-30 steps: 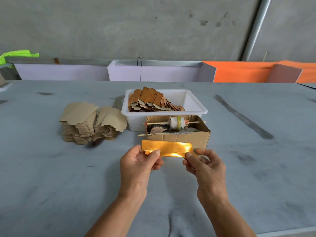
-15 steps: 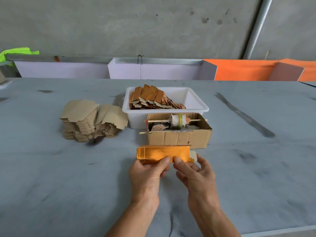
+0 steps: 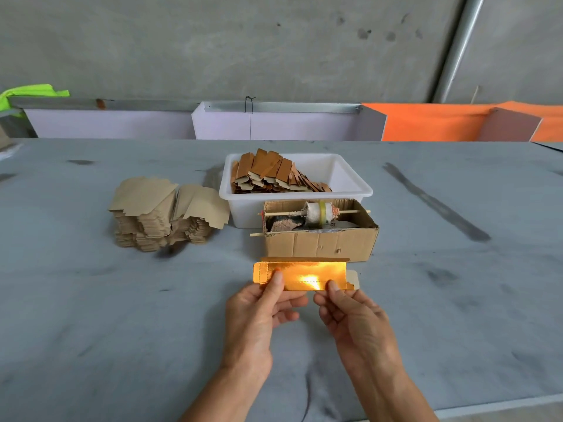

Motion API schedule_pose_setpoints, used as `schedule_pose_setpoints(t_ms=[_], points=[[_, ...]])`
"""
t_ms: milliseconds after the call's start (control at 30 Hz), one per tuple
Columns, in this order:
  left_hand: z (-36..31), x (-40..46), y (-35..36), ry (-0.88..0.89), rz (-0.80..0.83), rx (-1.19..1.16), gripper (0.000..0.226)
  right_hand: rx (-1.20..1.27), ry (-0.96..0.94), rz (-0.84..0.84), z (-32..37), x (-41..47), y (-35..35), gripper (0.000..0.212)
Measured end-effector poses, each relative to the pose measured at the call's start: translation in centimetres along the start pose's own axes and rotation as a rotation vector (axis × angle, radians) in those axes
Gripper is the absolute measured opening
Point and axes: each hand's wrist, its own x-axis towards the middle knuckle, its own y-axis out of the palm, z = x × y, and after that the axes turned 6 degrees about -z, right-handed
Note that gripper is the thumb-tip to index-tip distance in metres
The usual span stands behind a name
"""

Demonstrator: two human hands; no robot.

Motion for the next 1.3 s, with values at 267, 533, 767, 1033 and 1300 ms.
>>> schedule_pose_setpoints(t_ms=[267,533,767,1033,1300], points=[[-0.4,0.6,-0.4,-0.143,0.114,-0.117,0.018,0.093,0.005,0.034,0.4,0.4,-0.6,0.012],[-3.0,1.7,-1.1,-0.518,0.338,0.023,0.031,-0.006,-0.077,0.303,2.7,1.1,-1.8,0.013],[-3.3,1.3,-1.1,-0.604,0.588,0.195,0.023,-0.064,-0.033,0.352,2.6,1.0,-2.1,0.017],[-1.8,1.5,-0.6,-0.333,0.365,0.245,0.033,0.034,0.111,0.303,1.3,0.1,-1.9,0.032],[-1.7,1.4,-0.4,-0.221,0.254,0.356,0.011,-0.004,0.11,0.301,0.7,-0.7,-0.9,0.019]])
